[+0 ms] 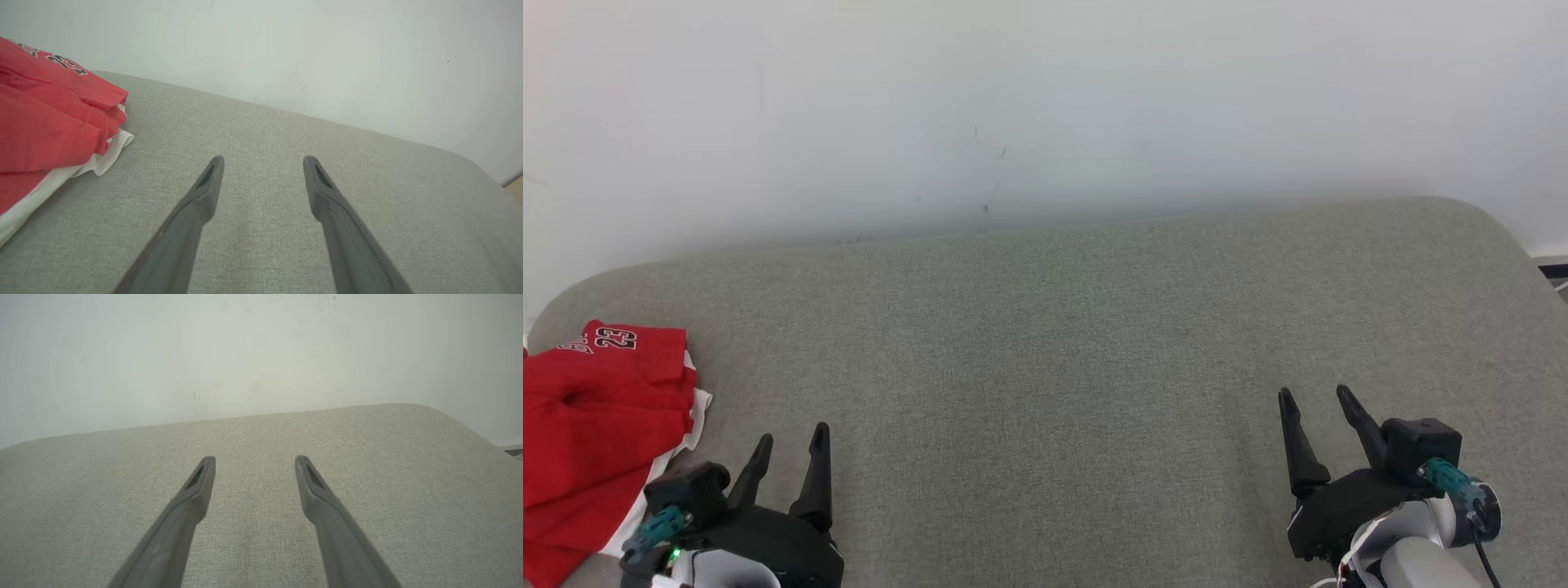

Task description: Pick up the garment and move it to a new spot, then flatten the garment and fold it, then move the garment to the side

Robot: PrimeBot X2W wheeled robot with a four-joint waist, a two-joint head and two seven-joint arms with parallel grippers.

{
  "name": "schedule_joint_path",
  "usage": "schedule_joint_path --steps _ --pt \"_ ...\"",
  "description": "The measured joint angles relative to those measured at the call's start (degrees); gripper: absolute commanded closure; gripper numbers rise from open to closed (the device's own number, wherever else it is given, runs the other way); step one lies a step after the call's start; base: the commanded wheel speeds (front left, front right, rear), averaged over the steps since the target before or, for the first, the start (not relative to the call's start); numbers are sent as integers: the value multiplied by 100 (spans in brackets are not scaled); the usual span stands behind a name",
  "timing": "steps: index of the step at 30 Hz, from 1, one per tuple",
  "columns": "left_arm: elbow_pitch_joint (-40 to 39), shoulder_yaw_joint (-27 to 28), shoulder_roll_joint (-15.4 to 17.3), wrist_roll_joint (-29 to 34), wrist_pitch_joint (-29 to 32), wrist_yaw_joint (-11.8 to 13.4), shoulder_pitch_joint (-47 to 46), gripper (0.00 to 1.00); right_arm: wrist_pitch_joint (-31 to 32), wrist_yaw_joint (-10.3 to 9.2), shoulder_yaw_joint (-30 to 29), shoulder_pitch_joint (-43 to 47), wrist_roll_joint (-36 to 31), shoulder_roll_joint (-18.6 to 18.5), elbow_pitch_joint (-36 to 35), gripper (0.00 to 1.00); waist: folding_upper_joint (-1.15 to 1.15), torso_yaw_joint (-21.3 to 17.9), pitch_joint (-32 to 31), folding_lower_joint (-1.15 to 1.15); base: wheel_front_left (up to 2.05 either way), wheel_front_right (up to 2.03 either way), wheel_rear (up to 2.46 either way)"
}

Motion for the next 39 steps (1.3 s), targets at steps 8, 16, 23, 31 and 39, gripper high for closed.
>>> schedule_joint_path --steps 8,16,23,31,39 --pt "-5 10 36 1 112 42 1 0 57 0 -158 -27 152 12 -27 0 0 -2 1 0 0 0 0" --pt "-38 33 43 -14 264 48 3 0 204 7 -205 -13 318 45 -59 0 0 9 8 0 0 0 0" --pt "-93 -8 29 -3 401 93 -42 0 302 7 -258 142 366 -37 -94 0 0 153 8 0 0 0 0" --pt "-149 -31 23 44 505 97 -94 0 339 7 -293 164 385 -42 -178 0 0 549 23 0 0 0 0" --pt "-196 32 34 54 508 121 -65 0 412 7 -237 222 394 -38 -231 0 0 1119 34 0 0 0 0"
